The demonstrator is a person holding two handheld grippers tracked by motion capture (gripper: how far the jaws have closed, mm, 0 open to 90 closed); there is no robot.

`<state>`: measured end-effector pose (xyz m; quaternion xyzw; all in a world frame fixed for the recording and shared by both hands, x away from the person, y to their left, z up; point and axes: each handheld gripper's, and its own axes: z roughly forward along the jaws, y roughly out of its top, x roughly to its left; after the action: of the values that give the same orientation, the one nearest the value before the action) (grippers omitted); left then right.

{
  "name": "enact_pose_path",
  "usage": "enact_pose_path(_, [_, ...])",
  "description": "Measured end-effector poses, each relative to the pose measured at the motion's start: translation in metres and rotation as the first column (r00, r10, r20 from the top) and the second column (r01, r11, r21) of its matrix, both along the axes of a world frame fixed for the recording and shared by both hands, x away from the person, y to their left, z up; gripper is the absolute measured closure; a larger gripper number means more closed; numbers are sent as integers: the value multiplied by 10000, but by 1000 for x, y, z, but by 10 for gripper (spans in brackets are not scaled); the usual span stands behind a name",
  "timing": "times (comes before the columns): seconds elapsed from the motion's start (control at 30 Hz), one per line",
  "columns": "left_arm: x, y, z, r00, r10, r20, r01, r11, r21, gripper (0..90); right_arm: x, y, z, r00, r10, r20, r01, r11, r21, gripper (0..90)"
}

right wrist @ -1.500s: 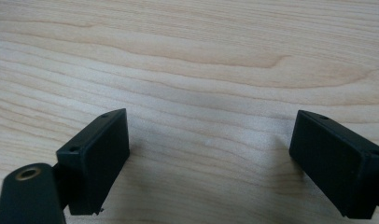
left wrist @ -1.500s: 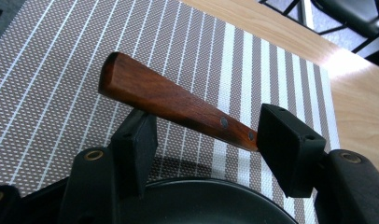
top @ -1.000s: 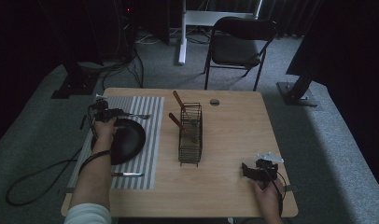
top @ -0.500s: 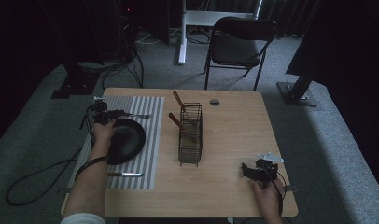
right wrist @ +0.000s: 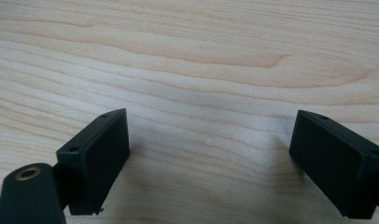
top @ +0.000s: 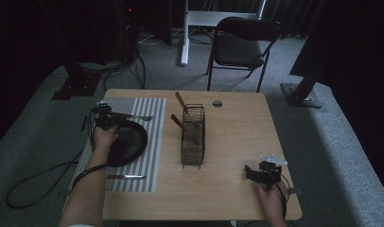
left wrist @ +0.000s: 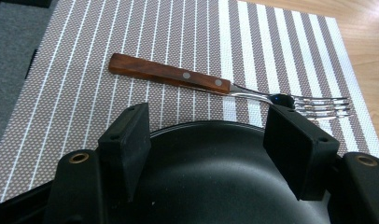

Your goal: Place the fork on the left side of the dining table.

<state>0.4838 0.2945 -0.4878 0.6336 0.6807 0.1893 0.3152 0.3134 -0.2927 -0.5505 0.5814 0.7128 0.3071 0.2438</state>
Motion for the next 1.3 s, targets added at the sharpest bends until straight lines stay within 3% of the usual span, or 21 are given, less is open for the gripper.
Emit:
enact_pose_path(0.07, [-3, 0, 2, 9987, -89, -511, 83, 9999, -130, 287, 0, 0, 0, 10000, 2, 0, -2, 10000, -2, 117])
enact_pose_path(0.1, [-3, 0, 2, 9987, -89, -511, 83, 9999, -130, 286, 0, 0, 0, 10000, 2, -1, -2, 10000, -1, 117])
enact_pose_path(0.17, [-6, -2, 4, 9959, -184, -884, 196, 9997, 131, 278, 0, 0, 0, 10000, -1, -2, 1, 10000, 0, 117])
enact_pose_path(0.3, [-10, -2, 7, 9948, 6, -1015, 10, 9999, 162, 260, 0, 0, 0, 10000, 1, 0, -1, 10000, 0, 117])
enact_pose_path(0.33, [-12, 0, 9, 9945, 217, -1027, -214, 9998, 36, 193, 0, 0, 0, 10000, 2, 0, -2, 10000, -2, 117])
enact_pose_path(0.43, [-18, 1, 8, 9945, 367, -983, -375, 9993, -66, 193, 0, 0, 0, 10000, 1, 1, -1, 10000, -1, 117])
enact_pose_path(0.5, [-19, 1, 7, 9948, 228, -988, -246, 9995, -174, 185, 0, 0, 0, 10000, 1, -1, -1, 10000, 0, 117])
enact_pose_path(0.53, [-22, 1, 6, 9953, 23, -969, -52, 9995, -295, 108, 0, 0, 0, 10000, 0, 0, 0, 10000, 0, 117])
enact_pose_path(0.63, [-27, 0, 2, 9942, -161, -1061, 137, 9996, -237, 108, 0, 0, 0, 10000, 0, -2, 0, 10000, -2, 117])
enact_pose_path(0.8, [-36, -2, 1, 9947, -436, -928, 405, 9986, -349, 107, 0, 0, 0, 10000, 0, 1, 0, 10000, -3, 117])
enact_pose_path(0.93, [-48, -3, 4, 9971, -319, -689, 322, 9995, 23, 73, 0, 0, 0, 10000, 1, -1, -1, 10000, -1, 117])
enact_pose_path(0.97, [-50, -3, 4, 9978, -267, -614, 272, 9996, 72, 0, 0, 0, 0, 10000, 1, 0, -1, 10000, -3, 117])
enact_pose_path(1.07, [-54, -5, 5, 9977, -338, -590, 359, 9987, 357, 0, 0, 0, 0, 10000, 2, -1, -2, 10000, -3, 118])
enact_pose_path(1.13, [-59, -7, 6, 9991, -258, -334, 284, 9965, 781, 0, 0, 0, 0, 10000, 3, -3, -3, 10000, -4, 117])
enact_pose_path(1.3, [-71, -12, 4, 9987, -494, -110, 502, 9942, 947, 0, 0, 0, 0, 10000, 2, -1, -2, 10000, -2, 118])
